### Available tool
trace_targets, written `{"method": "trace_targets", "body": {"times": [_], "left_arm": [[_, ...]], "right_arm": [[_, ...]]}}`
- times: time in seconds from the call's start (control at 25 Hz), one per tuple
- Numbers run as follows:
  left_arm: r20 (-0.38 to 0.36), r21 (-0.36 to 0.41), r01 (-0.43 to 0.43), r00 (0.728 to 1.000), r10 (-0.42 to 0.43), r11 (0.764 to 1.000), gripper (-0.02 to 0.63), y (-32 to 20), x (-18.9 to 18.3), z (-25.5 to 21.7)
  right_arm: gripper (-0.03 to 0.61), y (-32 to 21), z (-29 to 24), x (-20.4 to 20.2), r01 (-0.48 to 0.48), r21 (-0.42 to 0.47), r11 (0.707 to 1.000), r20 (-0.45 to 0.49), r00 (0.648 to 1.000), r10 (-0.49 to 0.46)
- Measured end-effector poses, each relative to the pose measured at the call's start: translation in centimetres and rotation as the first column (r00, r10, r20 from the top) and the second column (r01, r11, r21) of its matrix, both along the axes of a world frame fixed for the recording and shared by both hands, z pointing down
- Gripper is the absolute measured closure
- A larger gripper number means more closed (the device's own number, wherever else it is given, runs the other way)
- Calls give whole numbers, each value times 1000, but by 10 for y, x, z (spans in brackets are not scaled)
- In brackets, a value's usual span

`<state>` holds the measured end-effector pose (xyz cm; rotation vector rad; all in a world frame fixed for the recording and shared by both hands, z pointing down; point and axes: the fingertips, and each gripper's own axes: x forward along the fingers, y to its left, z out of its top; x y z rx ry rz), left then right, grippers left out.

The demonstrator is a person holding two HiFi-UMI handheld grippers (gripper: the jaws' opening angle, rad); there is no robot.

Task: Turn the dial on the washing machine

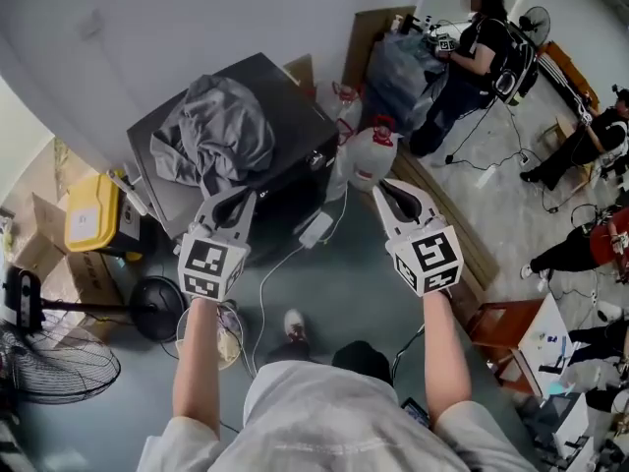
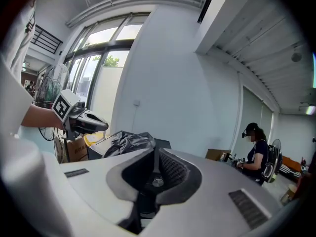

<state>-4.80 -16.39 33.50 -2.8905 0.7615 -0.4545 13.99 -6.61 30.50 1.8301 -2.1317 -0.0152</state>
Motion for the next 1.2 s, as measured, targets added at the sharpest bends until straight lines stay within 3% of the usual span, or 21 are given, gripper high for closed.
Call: {"method": "trace_targets", "body": {"times": [0.12,0.4,0.84,1.0,1.2], "left_arm": [[1,-38,40,999,-40,998,597,-14,0,16],[38,-77,152,988,-150,985,597,-35,0,48],[102,-168,376,926,-363,911,597,-49,-8,102],[134,-192,413,910,-393,890,598,-53,-9,123],[151,-196,435,899,-411,879,597,-63,-15,139]], "right_arm": [[474,-22,21,-1,49,-42,998,24,999,-48],[402,-80,82,12,134,-135,982,62,990,-127],[327,-165,205,37,202,-312,928,128,977,-170],[304,-191,247,30,214,-355,910,118,976,-184],[285,-217,286,29,170,-379,910,61,985,-159]]}}
